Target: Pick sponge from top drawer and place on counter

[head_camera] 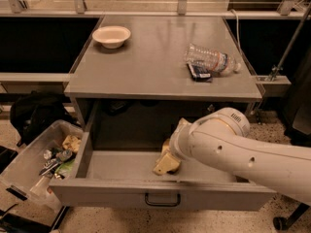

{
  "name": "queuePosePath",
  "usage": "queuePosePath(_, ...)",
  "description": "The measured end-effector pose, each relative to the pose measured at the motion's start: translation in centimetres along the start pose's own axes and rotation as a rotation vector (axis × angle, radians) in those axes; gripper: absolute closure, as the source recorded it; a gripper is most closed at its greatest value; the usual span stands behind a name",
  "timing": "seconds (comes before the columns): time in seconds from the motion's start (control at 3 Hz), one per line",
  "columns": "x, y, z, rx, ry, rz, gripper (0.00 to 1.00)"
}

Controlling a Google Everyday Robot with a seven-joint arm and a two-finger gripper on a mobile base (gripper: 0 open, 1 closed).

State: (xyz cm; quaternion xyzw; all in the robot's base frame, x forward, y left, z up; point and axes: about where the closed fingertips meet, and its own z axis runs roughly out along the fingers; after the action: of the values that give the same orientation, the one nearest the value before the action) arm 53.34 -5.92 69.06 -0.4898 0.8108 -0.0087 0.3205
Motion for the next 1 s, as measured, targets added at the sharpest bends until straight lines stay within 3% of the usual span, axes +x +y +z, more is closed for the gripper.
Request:
queuePosePath(0.33, 2.9, 3.7, 3.9, -0.089, 0.001, 0.034, 0.00)
queuePosePath(0.67, 2.9, 3.7, 3.9, -0.089, 0.001, 0.034, 0.00)
queuePosePath(1.0, 1.6, 1.6, 4.5, -0.130, -0.005, 0.041, 0.00)
